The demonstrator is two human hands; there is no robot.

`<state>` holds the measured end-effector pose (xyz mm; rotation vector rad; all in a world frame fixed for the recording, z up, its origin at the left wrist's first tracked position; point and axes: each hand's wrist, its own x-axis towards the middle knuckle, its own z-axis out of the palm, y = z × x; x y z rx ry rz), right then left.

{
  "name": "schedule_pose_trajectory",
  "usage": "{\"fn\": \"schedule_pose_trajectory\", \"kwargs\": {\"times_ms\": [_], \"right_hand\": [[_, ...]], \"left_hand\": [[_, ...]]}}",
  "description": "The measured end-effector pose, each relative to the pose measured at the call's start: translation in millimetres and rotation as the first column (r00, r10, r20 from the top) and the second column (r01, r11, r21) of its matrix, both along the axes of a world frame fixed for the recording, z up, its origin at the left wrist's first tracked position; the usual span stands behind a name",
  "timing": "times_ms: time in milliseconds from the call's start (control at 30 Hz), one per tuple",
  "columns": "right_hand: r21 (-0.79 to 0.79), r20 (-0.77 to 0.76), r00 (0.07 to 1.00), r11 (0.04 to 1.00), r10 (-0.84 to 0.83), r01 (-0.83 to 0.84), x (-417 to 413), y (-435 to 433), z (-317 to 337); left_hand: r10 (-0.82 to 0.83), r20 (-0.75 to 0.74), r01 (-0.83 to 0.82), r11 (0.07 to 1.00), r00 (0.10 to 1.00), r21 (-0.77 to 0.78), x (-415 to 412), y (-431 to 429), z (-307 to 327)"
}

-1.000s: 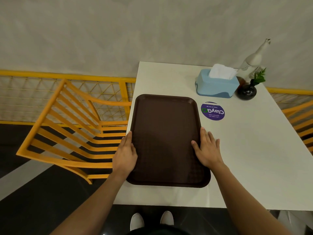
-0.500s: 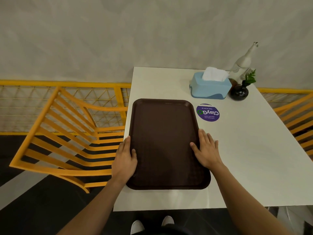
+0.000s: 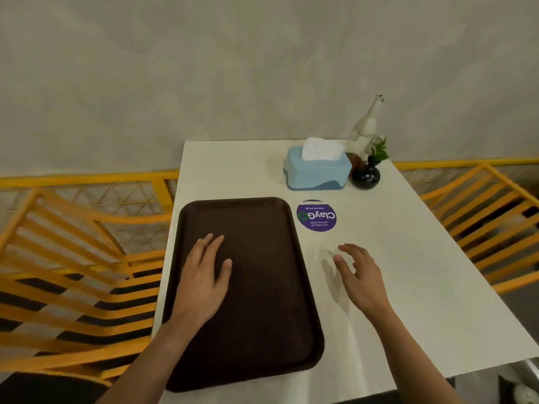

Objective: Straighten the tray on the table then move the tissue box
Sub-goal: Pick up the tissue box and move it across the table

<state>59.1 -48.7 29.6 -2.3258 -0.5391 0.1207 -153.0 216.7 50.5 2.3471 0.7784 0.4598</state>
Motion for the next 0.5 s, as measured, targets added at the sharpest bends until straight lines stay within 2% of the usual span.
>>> {"fn": "schedule_pose_trajectory", "kwargs": {"times_ms": [200, 333, 500], "right_hand": [[0.047, 0.058, 0.997, 0.998, 0.042, -0.044, 103, 16, 17], [0.077, 0.082, 0.995, 0.995, 0.05, -0.056, 171, 34, 22], [0.139, 0.063, 0.986, 0.976, 0.157, -0.165, 248, 65, 18]], "left_hand": [[-0.051, 0.072, 0.055, 0.997, 0.996, -0.051, 125, -20, 15], [0.002, 0.108, 0.015, 0.988, 0.994, -0.152, 203, -34, 14], [0.1, 0.111, -0.074, 0.974, 0.989, -0.214, 283, -40, 6]]}}
